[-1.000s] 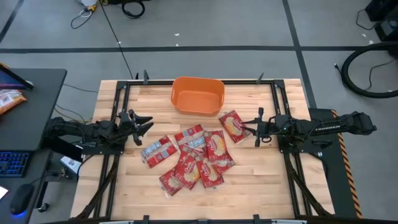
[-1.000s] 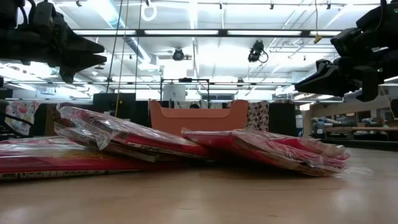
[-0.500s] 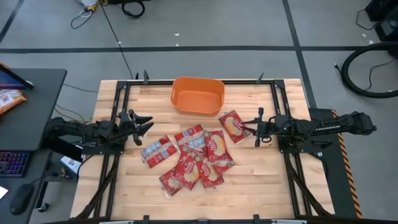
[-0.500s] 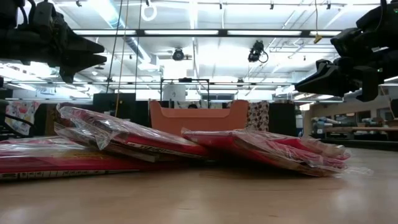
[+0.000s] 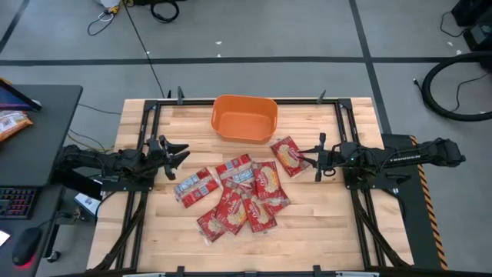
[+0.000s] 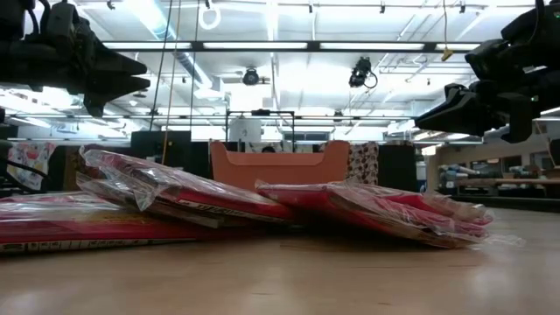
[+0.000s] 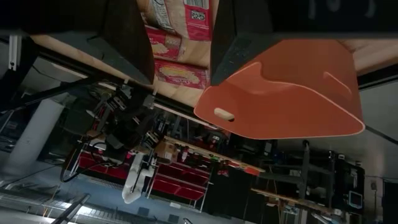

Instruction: Sort popcorn bags into baskets

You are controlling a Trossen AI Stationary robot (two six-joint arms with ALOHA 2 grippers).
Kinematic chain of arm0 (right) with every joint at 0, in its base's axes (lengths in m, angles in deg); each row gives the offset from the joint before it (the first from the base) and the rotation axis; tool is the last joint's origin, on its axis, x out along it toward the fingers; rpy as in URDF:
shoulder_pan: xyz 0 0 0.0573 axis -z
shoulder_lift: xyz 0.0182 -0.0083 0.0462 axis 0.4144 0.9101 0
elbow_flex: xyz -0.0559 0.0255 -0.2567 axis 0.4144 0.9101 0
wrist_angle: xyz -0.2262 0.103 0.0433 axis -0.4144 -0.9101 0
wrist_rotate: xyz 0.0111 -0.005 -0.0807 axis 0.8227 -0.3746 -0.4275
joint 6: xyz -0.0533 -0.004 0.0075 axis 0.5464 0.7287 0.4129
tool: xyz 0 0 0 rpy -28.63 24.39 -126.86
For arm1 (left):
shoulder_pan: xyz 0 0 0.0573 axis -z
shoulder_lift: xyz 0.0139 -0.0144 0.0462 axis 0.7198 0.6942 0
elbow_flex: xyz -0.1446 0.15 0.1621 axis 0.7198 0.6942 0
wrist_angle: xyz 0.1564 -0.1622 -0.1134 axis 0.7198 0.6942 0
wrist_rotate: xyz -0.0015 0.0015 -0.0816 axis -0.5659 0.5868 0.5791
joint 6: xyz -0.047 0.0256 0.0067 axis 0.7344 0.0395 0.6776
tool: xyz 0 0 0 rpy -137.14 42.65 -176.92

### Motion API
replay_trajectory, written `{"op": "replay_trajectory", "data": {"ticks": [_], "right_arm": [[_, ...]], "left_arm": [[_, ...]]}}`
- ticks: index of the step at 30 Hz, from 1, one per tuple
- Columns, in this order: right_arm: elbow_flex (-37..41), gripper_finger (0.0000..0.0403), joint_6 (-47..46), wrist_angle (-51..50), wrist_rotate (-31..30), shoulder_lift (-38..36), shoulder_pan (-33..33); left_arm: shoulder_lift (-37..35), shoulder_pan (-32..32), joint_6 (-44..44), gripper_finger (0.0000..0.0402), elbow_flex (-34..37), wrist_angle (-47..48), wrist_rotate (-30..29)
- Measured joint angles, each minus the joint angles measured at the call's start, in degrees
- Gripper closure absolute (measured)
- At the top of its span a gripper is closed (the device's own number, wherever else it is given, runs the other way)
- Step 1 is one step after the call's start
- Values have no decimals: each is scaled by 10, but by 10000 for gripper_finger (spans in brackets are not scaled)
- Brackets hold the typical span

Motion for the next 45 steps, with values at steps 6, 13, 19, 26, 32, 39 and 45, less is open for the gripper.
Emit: {"op": "replay_trajectory", "data": {"ticks": [6,13,19,26,32,39,45], "right_arm": [[0,318,0,0,0,0,0],[0,318,0,0,0,0,0],[0,318,0,1,0,0,0],[0,318,25,11,-13,0,3],[0,318,-46,71,-24,0,16],[0,318,-308,243,-52,0,26],[0,318,-447,384,-59,0,27]], "left_arm": [[0,0,22,242,0,-29,-9],[0,-1,143,242,0,-92,-19],[0,-1,134,242,0,-94,-35],[0,-1,162,242,0,-101,-41],[0,-1,268,242,0,-113,-41],[0,0,335,242,0,-153,-61],[0,-1,392,242,0,-166,-110]]}}
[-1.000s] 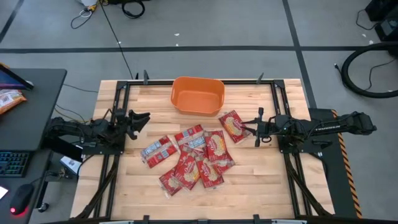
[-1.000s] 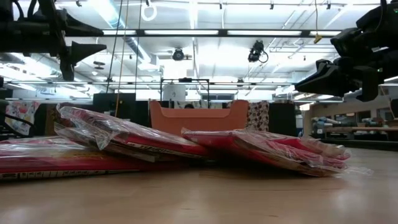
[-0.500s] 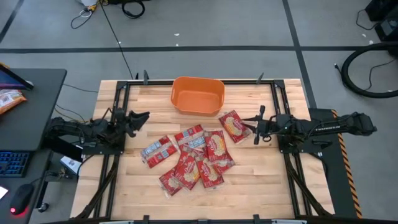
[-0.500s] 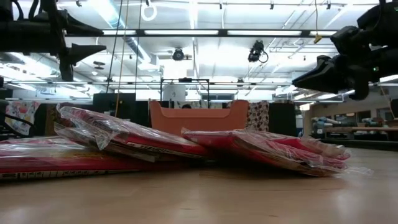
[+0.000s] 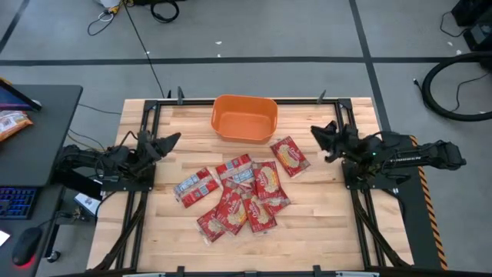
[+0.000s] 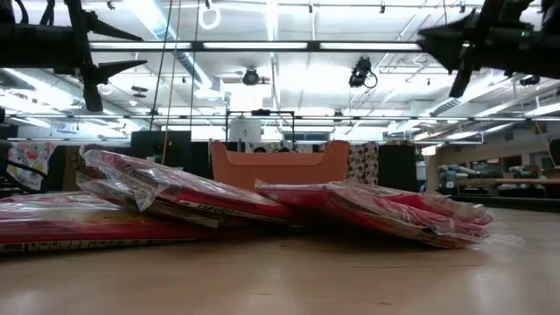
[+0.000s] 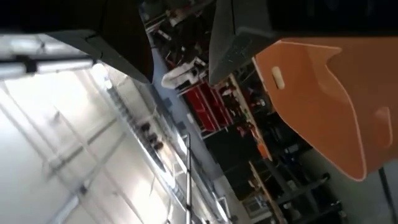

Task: Sort popcorn bags into baskets
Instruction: Put the popcorn bag into the orange bin

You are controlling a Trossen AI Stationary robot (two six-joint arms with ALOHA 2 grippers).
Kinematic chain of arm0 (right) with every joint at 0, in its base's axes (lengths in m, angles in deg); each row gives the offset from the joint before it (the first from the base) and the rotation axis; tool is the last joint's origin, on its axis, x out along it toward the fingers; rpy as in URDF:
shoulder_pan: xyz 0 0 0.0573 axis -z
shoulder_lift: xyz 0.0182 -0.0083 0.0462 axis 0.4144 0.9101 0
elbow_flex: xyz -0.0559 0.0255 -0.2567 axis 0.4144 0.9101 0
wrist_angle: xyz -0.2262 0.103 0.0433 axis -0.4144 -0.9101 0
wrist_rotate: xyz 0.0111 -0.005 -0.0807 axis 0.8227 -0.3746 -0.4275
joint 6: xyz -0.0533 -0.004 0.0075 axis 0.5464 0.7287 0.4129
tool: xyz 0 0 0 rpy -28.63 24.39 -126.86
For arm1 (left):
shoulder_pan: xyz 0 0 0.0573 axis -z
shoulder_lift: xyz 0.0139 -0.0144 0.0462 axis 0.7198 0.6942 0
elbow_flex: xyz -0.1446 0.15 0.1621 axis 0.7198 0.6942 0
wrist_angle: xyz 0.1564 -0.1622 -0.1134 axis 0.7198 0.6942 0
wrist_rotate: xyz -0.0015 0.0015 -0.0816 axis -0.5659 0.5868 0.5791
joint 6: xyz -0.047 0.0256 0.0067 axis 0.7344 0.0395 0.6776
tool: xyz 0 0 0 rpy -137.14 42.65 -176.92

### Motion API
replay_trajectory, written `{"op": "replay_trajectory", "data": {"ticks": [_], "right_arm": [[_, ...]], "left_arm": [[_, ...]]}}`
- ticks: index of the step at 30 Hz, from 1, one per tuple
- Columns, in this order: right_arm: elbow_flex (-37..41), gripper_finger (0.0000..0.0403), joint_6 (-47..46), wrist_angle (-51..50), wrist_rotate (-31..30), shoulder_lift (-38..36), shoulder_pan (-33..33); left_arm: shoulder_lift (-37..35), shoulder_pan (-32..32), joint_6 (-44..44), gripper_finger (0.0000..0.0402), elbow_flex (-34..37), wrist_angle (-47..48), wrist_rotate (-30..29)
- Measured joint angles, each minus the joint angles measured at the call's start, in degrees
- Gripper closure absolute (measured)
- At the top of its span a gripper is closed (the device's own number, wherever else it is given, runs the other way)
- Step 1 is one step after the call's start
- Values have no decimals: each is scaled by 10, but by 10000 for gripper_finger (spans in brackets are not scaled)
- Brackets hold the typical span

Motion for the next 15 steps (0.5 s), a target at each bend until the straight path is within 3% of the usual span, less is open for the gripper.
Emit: {"op": "replay_trajectory", "data": {"ticks": [6,11,15], "right_arm": [[0,318,-117,78,1,0,0],[0,318,-174,103,-1,0,0],[0,318,-227,121,-2,0,0]], "left_arm": [[0,0,76,242,0,-17,-7],[0,0,43,242,-9,-74,13],[33,0,-8,242,-77,-78,44]]}}
